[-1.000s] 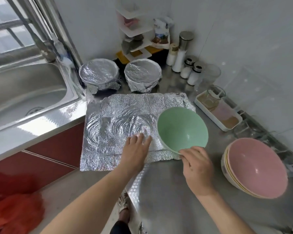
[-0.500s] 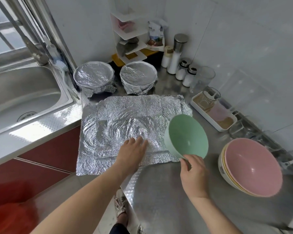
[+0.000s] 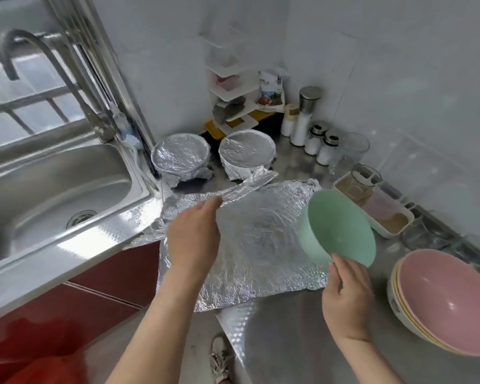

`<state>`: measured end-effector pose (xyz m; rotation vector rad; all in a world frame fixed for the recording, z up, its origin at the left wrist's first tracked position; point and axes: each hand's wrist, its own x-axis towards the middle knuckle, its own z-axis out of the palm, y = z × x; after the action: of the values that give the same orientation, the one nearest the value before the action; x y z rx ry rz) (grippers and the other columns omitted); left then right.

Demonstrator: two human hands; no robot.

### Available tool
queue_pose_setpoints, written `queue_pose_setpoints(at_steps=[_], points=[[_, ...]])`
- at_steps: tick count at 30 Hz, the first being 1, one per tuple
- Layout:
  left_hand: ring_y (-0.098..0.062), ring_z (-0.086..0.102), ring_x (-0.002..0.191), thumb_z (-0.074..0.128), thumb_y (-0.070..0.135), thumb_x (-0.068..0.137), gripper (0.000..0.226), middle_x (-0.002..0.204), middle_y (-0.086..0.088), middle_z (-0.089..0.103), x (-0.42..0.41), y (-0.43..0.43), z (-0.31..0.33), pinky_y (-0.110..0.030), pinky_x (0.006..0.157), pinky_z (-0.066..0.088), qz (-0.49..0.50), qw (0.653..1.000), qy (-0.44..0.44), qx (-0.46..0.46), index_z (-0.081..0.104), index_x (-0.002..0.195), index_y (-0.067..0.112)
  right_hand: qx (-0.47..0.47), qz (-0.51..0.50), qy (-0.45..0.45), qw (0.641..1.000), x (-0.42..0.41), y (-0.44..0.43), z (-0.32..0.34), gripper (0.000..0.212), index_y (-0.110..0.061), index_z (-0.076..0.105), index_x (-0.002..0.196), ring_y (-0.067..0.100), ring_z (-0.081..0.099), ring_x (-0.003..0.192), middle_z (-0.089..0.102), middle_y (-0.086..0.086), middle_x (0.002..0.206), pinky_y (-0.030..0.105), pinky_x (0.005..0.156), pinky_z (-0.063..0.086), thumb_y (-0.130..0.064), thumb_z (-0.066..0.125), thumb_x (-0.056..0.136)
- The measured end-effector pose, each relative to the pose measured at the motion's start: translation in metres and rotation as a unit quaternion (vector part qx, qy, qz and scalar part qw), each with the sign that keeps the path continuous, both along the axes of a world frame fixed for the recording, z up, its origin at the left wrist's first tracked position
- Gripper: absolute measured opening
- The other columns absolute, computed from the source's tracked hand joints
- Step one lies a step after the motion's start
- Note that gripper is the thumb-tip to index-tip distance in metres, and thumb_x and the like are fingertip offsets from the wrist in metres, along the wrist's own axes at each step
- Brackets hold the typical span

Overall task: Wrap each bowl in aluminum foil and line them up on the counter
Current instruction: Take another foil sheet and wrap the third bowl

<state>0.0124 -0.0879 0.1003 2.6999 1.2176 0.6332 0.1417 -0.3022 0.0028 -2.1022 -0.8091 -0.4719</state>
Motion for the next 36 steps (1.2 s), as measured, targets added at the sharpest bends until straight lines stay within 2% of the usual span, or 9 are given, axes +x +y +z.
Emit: queue_pose_setpoints(at_steps=[5, 10, 17, 19, 21, 23, 25, 30, 36], points=[[-0.027, 0.057, 0.055, 0.055, 0.006, 0.092, 0.024, 0.073, -0.007, 0.07, -0.038, 0.002, 0.05, -0.026, 0.056, 0.029, 0.036, 0.981, -0.188, 0.042, 0.07, 0.109, 0.015, -0.06, 0.114, -0.036, 0.991, -0.014, 0.024, 0.001, 0.035, 0.001, 0.071, 0.097, 0.029, 0.056, 0.09, 0.066, 0.011, 0.092, 0.034, 0.084, 0.044, 0.003, 0.043, 0.076], [0.0, 0.036, 0.055, 0.055, 0.007, 0.096, 0.031, 0.056, 0.017, 0.043, -0.058, -0.004, 0.079, -0.02, 0.055, 0.028, 0.055, 0.896, -0.426, -0.115, 0.055, 0.074, 0.03, -0.21, 0.204, -0.016, 0.956, -0.025, 0.041, -0.016, 0.043, -0.011, 0.073, 0.096, 0.018, 0.05, 0.094, 0.069, -0.002, 0.088, 0.029, 0.079, 0.049, 0.012, 0.07, 0.059], [-0.009, 0.064, 0.072, 0.053, 0.0, 0.095, 0.018, 0.076, 0.004, 0.068, -0.053, -0.017, 0.079, -0.026, 0.076, 0.054, 0.072, 0.573, -0.685, -0.443, 0.061, 0.089, 0.014, -0.275, 0.173, 0.007, 0.946, -0.035, 0.037, -0.001, 0.044, -0.015, 0.067, 0.114, 0.028, 0.051, 0.119, 0.063, 0.005, 0.122, 0.047, 0.087, 0.053, -0.011, 0.069, 0.07], [-0.011, 0.063, 0.077, 0.052, 0.001, 0.096, 0.017, 0.082, 0.0, 0.067, -0.046, -0.022, 0.069, -0.028, 0.084, 0.053, 0.098, 0.507, -0.696, -0.498, 0.06, 0.091, 0.014, -0.13, 0.137, 0.149, 0.971, -0.036, 0.036, 0.024, 0.043, -0.011, 0.064, 0.12, 0.028, 0.051, 0.121, 0.06, 0.008, 0.128, 0.046, 0.094, 0.047, -0.016, 0.06, 0.077], [-0.011, 0.061, 0.075, 0.051, 0.001, 0.097, 0.017, 0.079, -0.001, 0.062, -0.037, -0.03, 0.06, -0.025, 0.083, 0.052, 0.118, 0.458, -0.701, -0.534, 0.057, 0.088, 0.013, 0.113, 0.131, 0.476, 0.862, -0.035, 0.033, 0.064, 0.035, -0.014, 0.061, 0.124, 0.02, 0.054, 0.117, 0.061, 0.007, 0.128, 0.035, 0.093, 0.045, -0.026, 0.058, 0.091], [-0.009, 0.06, 0.07, 0.049, -0.001, 0.098, 0.018, 0.078, -0.002, 0.06, -0.026, -0.042, 0.05, -0.026, 0.08, 0.05, 0.147, 0.439, -0.693, -0.552, 0.054, 0.088, 0.013, 0.247, 0.178, 0.723, 0.62, -0.033, 0.027, 0.087, 0.061, -0.019, 0.057, 0.127, 0.023, 0.058, 0.109, 0.064, 0.008, 0.12, 0.036, 0.081, 0.047, -0.061, 0.059, 0.082], [-0.007, 0.064, 0.065, 0.046, -0.003, 0.099, 0.019, 0.078, -0.001, 0.064, -0.015, -0.055, 0.045, -0.025, 0.075, 0.055, 0.159, 0.411, -0.697, -0.566, 0.053, 0.092, 0.013, 0.239, 0.225, 0.767, 0.551, -0.035, 0.024, 0.098, 0.093, -0.025, 0.054, 0.132, 0.03, 0.059, 0.113, 0.064, 0.009, 0.123, 0.041, 0.085, 0.048, -0.077, 0.071, 0.055], [-0.003, 0.054, 0.065, 0.048, -0.003, 0.098, 0.024, 0.075, 0.003, 0.056, 0.001, -0.076, 0.027, -0.01, 0.053, 0.046, 0.214, 0.372, -0.669, -0.607, 0.047, 0.084, 0.017, 0.291, 0.213, 0.727, 0.584, -0.037, 0.016, 0.104, 0.046, -0.012, 0.057, 0.124, 0.024, 0.066, 0.106, 0.069, 0.01, 0.117, 0.037, 0.085, 0.057, -0.013, 0.065, 0.079], [-0.003, 0.048, 0.049, 0.055, 0.012, 0.099, 0.012, 0.07, 0.002, 0.05, -0.001, -0.06, -0.002, -0.019, 0.052, 0.044, 0.215, 0.498, -0.567, -0.62, 0.054, 0.087, 0.015, 0.267, 0.077, 0.673, 0.685, -0.009, 0.001, 0.076, 0.033, 0.0, 0.061, 0.114, 0.02, 0.07, 0.081, 0.073, 0.011, 0.096, 0.028, 0.071, 0.059, 0.01, 0.06, 0.082]])
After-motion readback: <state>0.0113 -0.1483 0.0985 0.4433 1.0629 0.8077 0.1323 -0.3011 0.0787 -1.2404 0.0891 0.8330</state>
